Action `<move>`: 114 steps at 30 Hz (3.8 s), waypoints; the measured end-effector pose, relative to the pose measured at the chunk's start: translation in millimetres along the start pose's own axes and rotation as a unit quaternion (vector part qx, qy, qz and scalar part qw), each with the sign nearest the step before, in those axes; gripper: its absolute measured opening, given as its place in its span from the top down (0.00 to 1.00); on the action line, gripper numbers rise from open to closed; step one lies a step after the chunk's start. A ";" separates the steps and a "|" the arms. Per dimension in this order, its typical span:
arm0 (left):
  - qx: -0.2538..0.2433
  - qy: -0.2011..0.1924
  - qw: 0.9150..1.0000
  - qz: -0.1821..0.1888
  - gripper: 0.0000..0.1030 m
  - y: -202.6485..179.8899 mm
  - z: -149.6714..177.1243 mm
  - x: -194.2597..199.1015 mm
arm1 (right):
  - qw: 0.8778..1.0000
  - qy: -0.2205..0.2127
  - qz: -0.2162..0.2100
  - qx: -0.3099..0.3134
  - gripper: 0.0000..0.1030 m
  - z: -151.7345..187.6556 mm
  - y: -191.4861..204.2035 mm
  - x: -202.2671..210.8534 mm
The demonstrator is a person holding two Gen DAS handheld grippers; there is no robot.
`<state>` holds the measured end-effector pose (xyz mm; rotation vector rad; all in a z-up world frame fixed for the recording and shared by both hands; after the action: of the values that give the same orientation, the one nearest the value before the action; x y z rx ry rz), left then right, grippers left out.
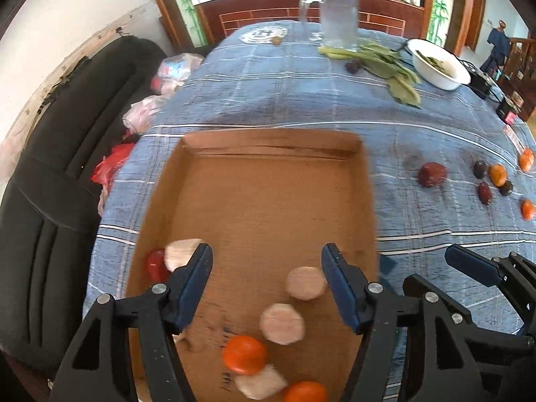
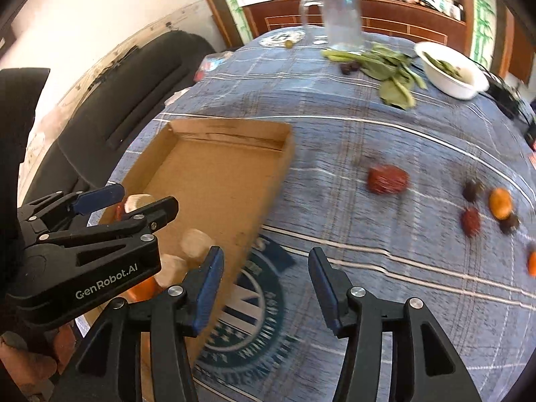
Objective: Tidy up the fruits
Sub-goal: 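Open both tools to drop the pale cubes into the tray, then grasp a large red date with the left tool while the right tool grasps a mandarin, then carry the red date and mandarin with both tools over the tray, then open the left tool to drop the date while the right tool releases the mandarin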
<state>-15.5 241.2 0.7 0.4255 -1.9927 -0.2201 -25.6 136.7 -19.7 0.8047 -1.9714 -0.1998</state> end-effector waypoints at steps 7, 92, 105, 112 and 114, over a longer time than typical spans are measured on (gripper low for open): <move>-0.012 -0.005 1.000 0.015 0.35 -40.1 -1.9 17.6 | 0.999 -0.013 0.019 -0.030 0.45 21.0 -51.9 38.6; 0.122 0.037 0.991 0.045 0.57 113.8 72.8 -30.9 | 0.993 0.076 0.000 0.093 0.65 3.9 92.6 -48.8; 0.145 0.022 0.988 0.049 0.49 140.5 60.9 -21.0 | 0.992 0.090 0.006 0.085 0.52 -11.1 114.2 -84.5; 0.146 0.024 0.987 0.057 0.45 135.1 50.9 -23.8 | 0.994 0.062 0.020 0.088 0.46 -23.9 114.7 -64.4; 0.143 0.025 0.987 0.063 0.45 129.6 48.7 -24.4 | 0.995 0.057 0.020 0.079 0.45 -24.0 110.9 -58.3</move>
<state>-75.2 368.4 2.5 0.4798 -1.9985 0.1581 -37.5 262.0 0.5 0.8589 -1.9100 0.0270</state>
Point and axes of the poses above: each gripper's, at about its wrist camera, not at the fingertips, and x roughly against the way its jaws point, y to its left, z to its underside, the point moved 9 cm from there along -x, roughly the way its jaws point, and after that the axes turned 12 degrees about -z, right-handed, at the moved point
